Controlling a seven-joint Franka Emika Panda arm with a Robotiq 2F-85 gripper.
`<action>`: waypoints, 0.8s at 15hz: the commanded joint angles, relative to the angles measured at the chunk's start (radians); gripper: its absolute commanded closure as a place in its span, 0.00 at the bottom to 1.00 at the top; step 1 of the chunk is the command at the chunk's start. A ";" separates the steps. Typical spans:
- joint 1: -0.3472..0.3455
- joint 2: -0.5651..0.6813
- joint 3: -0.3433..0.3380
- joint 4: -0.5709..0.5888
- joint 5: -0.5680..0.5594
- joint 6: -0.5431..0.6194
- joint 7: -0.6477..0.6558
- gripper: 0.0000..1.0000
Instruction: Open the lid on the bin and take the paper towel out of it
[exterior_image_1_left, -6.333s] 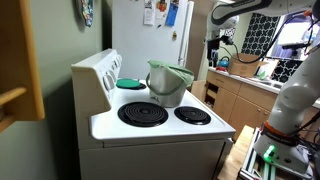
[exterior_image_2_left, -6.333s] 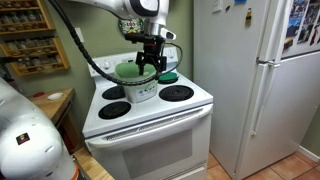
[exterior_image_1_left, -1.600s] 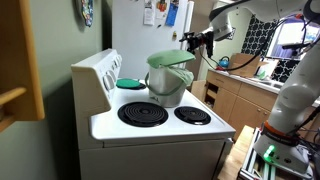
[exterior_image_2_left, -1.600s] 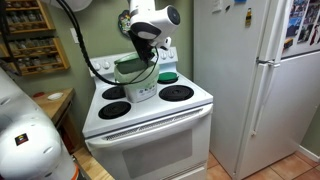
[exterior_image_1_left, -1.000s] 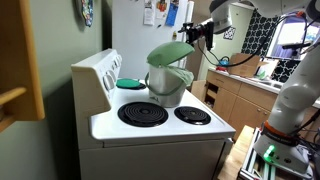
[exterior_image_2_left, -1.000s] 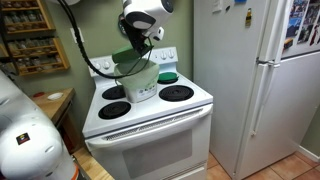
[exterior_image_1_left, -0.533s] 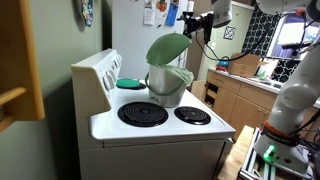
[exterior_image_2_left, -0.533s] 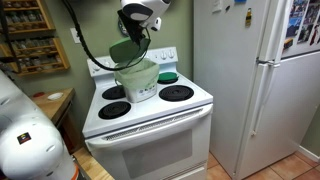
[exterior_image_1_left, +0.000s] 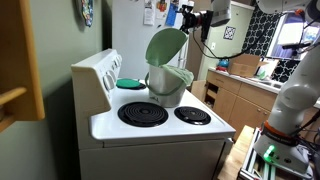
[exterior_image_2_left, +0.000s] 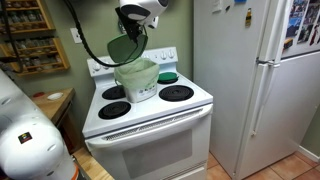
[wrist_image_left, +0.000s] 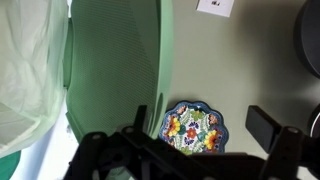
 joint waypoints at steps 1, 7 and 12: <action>0.001 0.005 0.007 0.005 0.007 -0.002 -0.015 0.00; 0.001 -0.003 0.005 0.015 0.023 -0.016 -0.071 0.00; -0.010 -0.003 0.007 0.029 -0.089 -0.012 -0.049 0.00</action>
